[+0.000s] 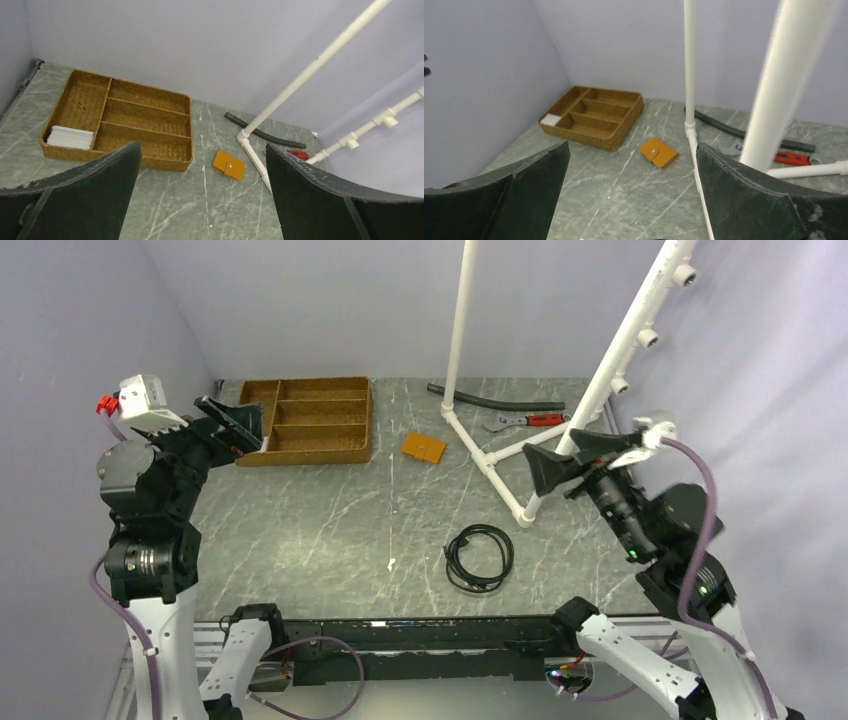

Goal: Put the credit cards into the card holder
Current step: Move the card holder to the center of the board.

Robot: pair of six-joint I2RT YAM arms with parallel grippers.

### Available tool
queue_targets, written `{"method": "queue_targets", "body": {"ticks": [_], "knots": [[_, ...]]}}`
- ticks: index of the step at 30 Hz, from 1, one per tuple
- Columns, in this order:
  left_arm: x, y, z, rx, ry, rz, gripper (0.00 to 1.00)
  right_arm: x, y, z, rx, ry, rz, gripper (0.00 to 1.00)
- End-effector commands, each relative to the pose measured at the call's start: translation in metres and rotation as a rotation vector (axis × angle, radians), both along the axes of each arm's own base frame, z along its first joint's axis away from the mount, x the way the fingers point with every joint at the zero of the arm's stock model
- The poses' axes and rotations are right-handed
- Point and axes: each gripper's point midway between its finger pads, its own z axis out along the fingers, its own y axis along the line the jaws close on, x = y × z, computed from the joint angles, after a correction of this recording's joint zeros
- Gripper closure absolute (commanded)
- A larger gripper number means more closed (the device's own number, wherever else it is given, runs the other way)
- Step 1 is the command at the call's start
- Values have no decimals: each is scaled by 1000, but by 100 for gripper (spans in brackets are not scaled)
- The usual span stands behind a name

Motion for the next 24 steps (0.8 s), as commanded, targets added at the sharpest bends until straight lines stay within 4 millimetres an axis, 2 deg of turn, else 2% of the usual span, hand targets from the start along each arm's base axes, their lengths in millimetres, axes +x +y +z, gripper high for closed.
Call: {"method": "queue_targets", "body": {"ticks": [1,4,6,9,12,14,17,19,20,23,24], "knots": [[6,-7,-2,36,30,-53,1,38,40,-47,-99,174,53,0],[15,-4,-19,63,105,-50,1,56,77,-70,-183,249,104,0],[20,-1,-30,77,144,-42,1,66,105,-91,-298,277,68,0],[25,3,-46,98,185,-33,1,87,146,-131,-526,319,11,0],[27,8,-60,117,216,-13,1,111,173,-162,-648,306,26,0],[30,13,-75,136,255,2,1,135,188,-196,-721,343,37,0],[33,18,-105,163,335,16,1,172,204,-233,-708,424,99,1],[33,23,-121,178,370,35,1,202,207,-253,-730,454,64,10],[33,25,-128,182,380,41,1,217,210,-272,-743,474,61,15],[33,23,-148,177,395,30,1,257,213,-300,-715,543,52,51],[34,20,-152,173,395,17,1,270,210,-308,-717,562,28,53]]}}
